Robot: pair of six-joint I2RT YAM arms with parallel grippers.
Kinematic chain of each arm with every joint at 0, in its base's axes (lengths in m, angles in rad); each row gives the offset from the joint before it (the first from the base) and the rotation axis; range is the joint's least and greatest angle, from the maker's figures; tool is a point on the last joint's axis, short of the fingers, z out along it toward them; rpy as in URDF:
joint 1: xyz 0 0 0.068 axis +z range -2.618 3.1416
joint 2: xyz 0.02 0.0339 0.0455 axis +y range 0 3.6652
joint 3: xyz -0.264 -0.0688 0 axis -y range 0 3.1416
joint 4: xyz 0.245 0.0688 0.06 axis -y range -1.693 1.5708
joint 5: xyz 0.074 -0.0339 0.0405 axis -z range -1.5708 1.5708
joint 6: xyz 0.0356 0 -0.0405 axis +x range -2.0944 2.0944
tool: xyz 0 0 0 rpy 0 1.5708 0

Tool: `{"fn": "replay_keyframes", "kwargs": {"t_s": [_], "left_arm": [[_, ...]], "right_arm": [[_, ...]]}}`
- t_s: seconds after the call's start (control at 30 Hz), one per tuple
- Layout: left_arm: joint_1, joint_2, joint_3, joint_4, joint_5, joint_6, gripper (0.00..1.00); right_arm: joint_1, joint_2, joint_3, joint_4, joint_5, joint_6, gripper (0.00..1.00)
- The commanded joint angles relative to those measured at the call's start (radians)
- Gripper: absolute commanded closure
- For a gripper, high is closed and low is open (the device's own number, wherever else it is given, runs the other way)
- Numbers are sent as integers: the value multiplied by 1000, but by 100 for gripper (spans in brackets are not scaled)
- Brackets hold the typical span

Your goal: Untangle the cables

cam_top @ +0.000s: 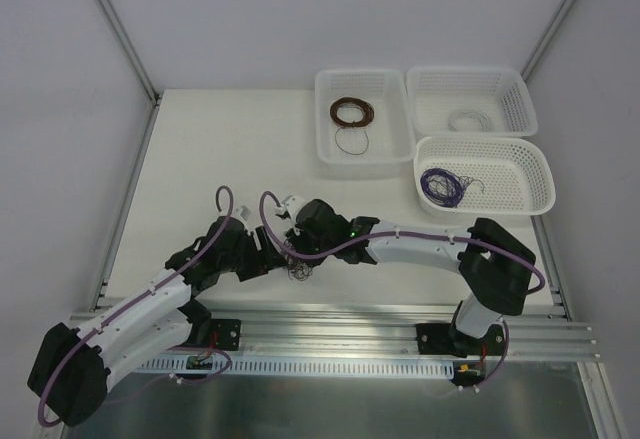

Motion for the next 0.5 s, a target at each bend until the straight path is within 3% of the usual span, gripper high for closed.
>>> {"fn": "replay_keyframes", "kwargs": {"t_s": [0.0, 0.13, 0.47], "left_arm": [[-9, 22, 21, 5, -9, -19, 36], [-9, 35, 28, 9, -11, -21, 36], [-13, 59, 97, 33, 20, -39, 36]], "right_arm": [[5, -13, 13, 52, 47, -14, 78], [5, -71, -10, 46, 70, -12, 99], [3, -262, -37, 76, 16, 17, 99]]}}
